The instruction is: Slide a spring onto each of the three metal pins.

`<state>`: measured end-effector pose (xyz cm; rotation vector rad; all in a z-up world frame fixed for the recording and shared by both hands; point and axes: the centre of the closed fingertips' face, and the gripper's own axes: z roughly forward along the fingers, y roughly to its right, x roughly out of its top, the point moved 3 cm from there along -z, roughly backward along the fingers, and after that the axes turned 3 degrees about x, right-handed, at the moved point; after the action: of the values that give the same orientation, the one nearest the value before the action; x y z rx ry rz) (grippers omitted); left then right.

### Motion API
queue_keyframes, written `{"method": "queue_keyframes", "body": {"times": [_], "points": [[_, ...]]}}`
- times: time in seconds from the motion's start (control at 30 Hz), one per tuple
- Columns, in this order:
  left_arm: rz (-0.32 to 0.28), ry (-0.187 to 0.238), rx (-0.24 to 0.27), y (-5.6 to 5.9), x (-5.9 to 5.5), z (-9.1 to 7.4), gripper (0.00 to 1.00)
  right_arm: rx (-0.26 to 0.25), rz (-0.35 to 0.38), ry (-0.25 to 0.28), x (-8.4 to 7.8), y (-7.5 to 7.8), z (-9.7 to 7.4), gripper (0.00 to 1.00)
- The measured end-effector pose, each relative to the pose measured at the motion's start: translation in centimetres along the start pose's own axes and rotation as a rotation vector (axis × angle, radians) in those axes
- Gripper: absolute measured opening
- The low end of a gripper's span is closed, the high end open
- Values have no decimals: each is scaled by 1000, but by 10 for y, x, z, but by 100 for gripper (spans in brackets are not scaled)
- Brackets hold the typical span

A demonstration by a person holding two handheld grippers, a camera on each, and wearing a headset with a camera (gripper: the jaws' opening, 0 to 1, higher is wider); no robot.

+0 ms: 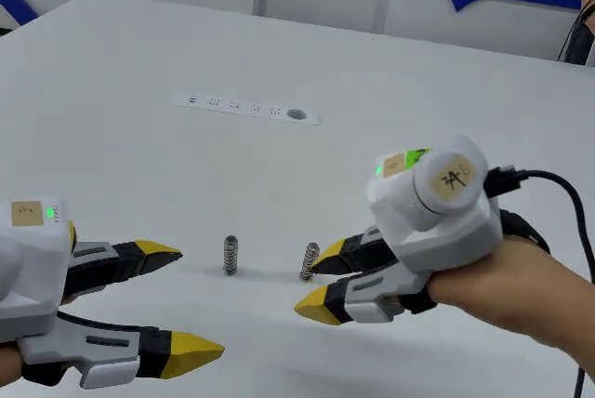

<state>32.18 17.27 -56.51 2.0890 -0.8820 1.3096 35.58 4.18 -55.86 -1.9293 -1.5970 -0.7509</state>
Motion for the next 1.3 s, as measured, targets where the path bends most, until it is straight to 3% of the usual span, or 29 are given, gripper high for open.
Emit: {"method": "queue_keyframes", "body": {"times": [0.37,0.8,1.13,1.3], "points": [[4,5,2,2,4,2,76,-76,93,86,-37,6,-39,31],[-6,9,17,1,4,-2,78,-184,164,155,-73,28,-80,41],[-11,3,20,0,0,-1,78,-222,145,229,-90,38,-89,52],[-16,5,24,-2,-2,-1,79,-228,132,263,-90,42,-91,58]]}}
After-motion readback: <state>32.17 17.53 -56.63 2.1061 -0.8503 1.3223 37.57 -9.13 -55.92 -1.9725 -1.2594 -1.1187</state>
